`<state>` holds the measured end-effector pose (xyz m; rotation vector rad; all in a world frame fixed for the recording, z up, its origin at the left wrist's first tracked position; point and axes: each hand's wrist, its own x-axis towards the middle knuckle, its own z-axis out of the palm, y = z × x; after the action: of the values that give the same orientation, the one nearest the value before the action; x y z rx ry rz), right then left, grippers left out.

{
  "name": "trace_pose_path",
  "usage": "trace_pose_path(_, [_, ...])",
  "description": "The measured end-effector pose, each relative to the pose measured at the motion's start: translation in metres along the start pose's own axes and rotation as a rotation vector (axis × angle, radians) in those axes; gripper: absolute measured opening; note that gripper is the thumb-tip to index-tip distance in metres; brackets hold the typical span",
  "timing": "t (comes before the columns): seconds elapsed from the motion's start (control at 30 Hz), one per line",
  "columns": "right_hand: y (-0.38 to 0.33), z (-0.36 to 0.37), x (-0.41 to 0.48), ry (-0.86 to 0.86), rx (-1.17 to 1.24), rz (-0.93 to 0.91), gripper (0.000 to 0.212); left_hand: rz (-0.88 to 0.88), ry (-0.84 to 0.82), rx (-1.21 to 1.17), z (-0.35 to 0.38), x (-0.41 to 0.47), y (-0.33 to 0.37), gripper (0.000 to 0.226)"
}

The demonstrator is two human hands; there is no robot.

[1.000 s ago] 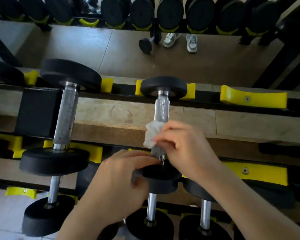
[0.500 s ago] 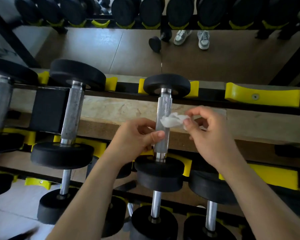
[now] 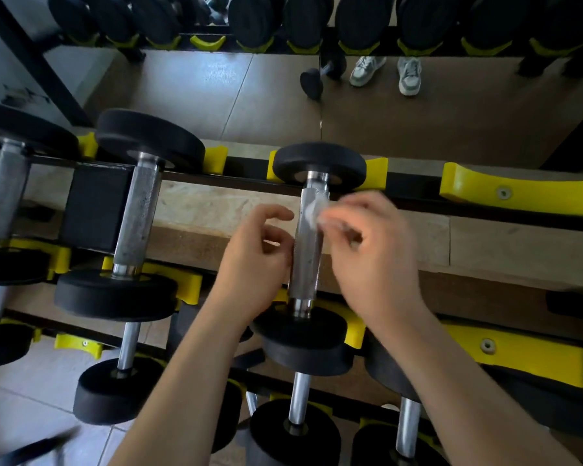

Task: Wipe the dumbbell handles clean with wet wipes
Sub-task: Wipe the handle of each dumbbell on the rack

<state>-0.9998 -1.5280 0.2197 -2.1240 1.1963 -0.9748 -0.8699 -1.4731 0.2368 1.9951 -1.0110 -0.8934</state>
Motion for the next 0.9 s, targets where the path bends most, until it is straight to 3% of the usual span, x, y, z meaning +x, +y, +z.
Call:
trace_pose_path(0.1, [0.0, 0.005, 0.006, 0.053, -0.004, -0.001, 0.013, 0.107, -0.002, 0.136, 0.002, -0.027, -0.004, 0.047])
trace_pose_path(0.17, [0.0, -0.001, -0.015, -0.069, 0.048, 0.026, 0.014, 0.168, 0.047, 0.258, 0.006, -0.041, -0.001, 0.052])
trace_pose_path(0.23, [-0.003, -0.02, -0.033, -0.197, 0.274, 0.243, 0.013, 0.214, 0.116, 0.247, 0.008, -0.054, 0.008, 0.044])
trace_pose_path(0.3, [-0.01, -0.048, -0.037, -0.26, 0.656, 0.547, 0.009, 0.177, 0.117, 0.093, 0.009, -0.071, 0.03, 0.044])
trace_pose_path(0.33, [-0.014, -0.062, -0.036, -0.266, 0.748, 0.609, 0.009, 0.119, 0.096, -0.024, 0.01, -0.079, 0.043, 0.043])
trace_pose_path(0.43, [-0.034, -0.107, -0.034, -0.342, 0.751, 0.569, 0.022, -0.026, 0.03, -0.357, 0.016, -0.1, 0.075, 0.022])
trace_pose_path(0.5, [-0.049, -0.136, -0.034, -0.333, 0.718, 0.542, 0.018, -0.059, 0.08, -0.456, 0.019, -0.113, 0.091, 0.017])
trace_pose_path(0.57, [-0.057, -0.164, -0.038, -0.25, 0.807, 0.668, 0.012, -0.094, 0.127, -0.636, 0.022, -0.13, 0.107, 0.016])
trace_pose_path(0.67, [-0.067, -0.202, -0.045, -0.198, 1.069, 0.86, 0.014, -0.161, 0.054, -1.0, 0.028, -0.155, 0.138, 0.019])
trace_pose_path(0.8, [-0.076, -0.245, -0.06, -0.174, 1.309, 0.941, 0.012, -0.214, -0.057, -1.103, 0.036, -0.184, 0.171, 0.016])
trace_pose_path(0.9, [-0.077, -0.275, -0.075, -0.242, 1.39, 0.847, 0.011, -0.168, -0.063, -1.05, 0.032, -0.198, 0.187, 0.01])
